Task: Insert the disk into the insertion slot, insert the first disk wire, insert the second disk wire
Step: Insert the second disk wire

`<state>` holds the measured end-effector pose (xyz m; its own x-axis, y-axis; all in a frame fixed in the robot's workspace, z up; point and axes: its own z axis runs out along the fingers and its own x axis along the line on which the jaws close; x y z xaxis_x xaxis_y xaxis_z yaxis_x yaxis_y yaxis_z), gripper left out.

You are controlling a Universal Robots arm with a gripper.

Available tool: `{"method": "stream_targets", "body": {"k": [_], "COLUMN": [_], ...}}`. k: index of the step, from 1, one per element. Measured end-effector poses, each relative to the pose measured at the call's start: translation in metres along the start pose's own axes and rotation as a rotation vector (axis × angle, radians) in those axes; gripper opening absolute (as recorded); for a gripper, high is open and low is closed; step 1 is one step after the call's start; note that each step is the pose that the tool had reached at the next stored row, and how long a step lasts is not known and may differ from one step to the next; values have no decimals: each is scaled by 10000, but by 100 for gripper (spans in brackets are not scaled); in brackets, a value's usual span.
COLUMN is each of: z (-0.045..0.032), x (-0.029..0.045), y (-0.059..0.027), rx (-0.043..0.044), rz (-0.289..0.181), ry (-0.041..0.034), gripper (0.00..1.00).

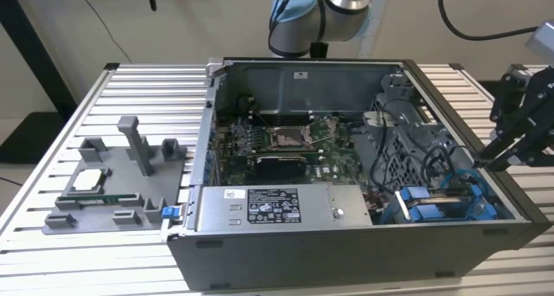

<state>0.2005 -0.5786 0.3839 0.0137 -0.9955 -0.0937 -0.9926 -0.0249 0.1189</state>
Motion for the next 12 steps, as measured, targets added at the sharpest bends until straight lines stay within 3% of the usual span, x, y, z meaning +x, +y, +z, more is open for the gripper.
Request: {"method": "stream_targets", "body": {"k": [12], "z": [-11], "x": [1], "y": [-98], "rx": [0], "rz": [1], "ry": [-1], "gripper": [100]}}
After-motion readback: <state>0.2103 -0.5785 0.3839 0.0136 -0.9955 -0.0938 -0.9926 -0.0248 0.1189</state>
